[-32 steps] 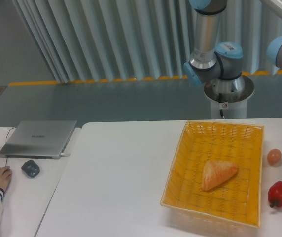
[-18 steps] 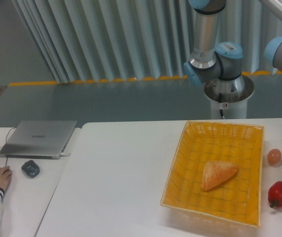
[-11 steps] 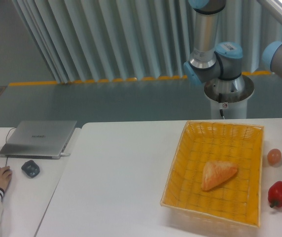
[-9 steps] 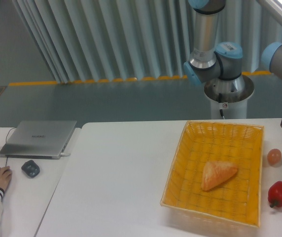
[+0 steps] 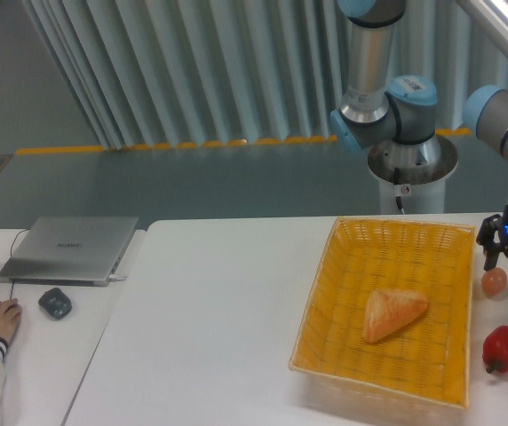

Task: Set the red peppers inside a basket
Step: 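Lower the open gripper toward the red bell pepper, then close the gripper around the red bell pepper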

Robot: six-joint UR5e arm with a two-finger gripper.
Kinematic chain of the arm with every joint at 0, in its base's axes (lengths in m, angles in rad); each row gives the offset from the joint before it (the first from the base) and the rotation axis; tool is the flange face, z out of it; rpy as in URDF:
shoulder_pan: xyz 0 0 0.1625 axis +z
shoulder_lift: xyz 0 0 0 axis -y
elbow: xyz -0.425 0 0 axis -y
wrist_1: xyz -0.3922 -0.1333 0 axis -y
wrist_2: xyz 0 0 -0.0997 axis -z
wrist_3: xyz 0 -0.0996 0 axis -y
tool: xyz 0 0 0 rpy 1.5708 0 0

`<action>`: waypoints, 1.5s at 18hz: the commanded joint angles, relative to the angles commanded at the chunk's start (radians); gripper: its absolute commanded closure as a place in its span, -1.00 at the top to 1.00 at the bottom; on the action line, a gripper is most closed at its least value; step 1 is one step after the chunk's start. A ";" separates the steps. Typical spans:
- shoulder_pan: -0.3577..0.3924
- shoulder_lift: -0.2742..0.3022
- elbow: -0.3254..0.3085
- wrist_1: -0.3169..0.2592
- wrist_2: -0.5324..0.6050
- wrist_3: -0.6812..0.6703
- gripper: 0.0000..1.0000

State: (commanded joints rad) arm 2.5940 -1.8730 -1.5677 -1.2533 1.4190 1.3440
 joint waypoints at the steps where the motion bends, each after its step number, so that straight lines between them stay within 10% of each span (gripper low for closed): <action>1: 0.000 -0.005 0.000 0.023 -0.006 -0.023 1.00; 27: 0.021 -0.140 -0.032 0.261 -0.077 -0.157 1.00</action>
State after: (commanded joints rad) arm 2.6154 -2.0125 -1.5999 -0.9926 1.3422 1.1873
